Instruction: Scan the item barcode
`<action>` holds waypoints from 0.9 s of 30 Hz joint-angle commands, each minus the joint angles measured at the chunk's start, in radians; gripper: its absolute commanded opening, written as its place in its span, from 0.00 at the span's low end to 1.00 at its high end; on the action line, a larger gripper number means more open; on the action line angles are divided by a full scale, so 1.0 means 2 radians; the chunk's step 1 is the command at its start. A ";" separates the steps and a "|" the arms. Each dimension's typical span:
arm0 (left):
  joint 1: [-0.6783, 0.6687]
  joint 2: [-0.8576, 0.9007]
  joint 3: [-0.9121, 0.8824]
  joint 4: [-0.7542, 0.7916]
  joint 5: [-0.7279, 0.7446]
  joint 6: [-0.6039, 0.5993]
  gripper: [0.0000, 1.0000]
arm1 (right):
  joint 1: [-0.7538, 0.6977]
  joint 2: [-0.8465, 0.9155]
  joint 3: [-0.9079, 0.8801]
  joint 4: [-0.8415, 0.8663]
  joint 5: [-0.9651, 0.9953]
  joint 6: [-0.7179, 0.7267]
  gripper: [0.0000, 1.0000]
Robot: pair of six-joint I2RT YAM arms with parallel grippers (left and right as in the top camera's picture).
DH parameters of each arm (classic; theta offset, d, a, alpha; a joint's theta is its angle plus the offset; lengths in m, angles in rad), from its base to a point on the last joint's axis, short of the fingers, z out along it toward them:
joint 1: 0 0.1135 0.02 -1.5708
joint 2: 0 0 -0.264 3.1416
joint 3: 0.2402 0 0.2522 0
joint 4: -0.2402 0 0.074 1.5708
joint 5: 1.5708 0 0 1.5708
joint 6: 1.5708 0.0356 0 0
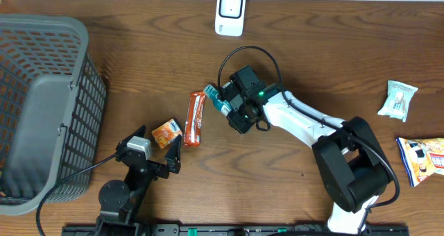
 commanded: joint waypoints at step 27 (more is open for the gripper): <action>0.002 -0.002 -0.009 -0.017 0.005 0.003 0.98 | -0.096 -0.144 -0.018 -0.040 -0.400 -0.216 0.01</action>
